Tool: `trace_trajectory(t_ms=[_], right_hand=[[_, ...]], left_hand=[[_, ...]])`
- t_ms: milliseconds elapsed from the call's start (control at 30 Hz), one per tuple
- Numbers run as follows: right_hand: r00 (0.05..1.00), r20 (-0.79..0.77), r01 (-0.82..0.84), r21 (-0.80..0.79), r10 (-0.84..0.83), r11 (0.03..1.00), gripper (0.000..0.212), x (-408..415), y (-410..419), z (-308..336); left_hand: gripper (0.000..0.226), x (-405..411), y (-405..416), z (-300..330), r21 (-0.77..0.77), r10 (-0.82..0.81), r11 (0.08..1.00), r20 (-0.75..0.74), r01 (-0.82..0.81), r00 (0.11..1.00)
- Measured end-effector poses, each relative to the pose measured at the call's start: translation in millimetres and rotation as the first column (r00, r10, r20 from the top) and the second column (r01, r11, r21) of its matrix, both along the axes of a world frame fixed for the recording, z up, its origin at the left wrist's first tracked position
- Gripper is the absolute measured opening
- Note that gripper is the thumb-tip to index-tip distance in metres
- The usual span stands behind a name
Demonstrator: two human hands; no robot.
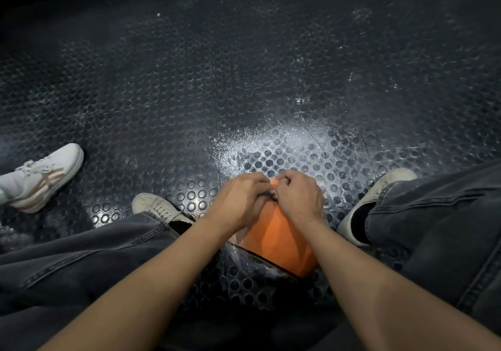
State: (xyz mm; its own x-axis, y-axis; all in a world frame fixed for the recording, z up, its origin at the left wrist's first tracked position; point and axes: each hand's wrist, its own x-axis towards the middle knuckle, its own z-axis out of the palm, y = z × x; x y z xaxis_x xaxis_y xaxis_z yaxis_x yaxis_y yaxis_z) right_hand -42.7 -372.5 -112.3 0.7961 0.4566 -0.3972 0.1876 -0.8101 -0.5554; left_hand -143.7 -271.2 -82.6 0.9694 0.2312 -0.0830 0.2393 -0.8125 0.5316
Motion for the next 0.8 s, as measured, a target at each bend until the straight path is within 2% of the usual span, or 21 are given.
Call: trace_trajectory(t_ms=[33,133,200,267,367,400,633,700,800], right_hand=[[1.0,0.003,0.005,-0.005,-0.005,1.0,0.025,1,0,-1],[1.0,-0.013,0.021,-0.007,-0.021,1.0,0.024,7,3,-2],[0.999,-0.036,0.022,0.015,-0.022,1.0,0.024,11,3,-4],[0.999,-0.049,0.0,0.029,0.002,1.0,0.023,11,3,-4],[0.999,-0.031,-0.008,0.024,0.009,1.0,0.023,8,2,-4],[1.0,-0.021,0.002,0.02,-0.001,1.0,0.023,7,1,-4],[0.999,-0.03,0.024,0.019,-0.024,1.0,0.025,16,3,-2],[0.999,-0.001,0.037,0.018,-0.037,0.999,0.027,19,1,-2],[0.996,0.003,0.092,0.0,-0.092,0.996,0.026,20,-1,-1]], left_hand=[[0.015,2,0,0,0.006,0.001,1.0,0.007,-0.001,1.0],[0.017,-23,8,5,-0.038,-0.171,0.984,0.005,0.171,0.985],[0.017,-38,13,9,-0.014,-0.238,0.971,-0.038,0.237,0.971],[0.017,-33,8,7,0.007,-0.207,0.978,-0.027,0.207,0.978],[0.015,-1,-4,5,-0.003,-0.048,0.999,0.025,0.049,0.999],[0.016,3,-4,4,0.0,-0.039,0.999,0.029,0.039,0.999],[0.017,-44,5,11,-0.009,-0.254,0.967,-0.042,0.254,0.966],[0.015,-24,1,10,-0.02,-0.19,0.982,0.007,0.19,0.982],[0.014,1,-7,4,-0.03,-0.002,1.0,0.025,0.003,1.0]])
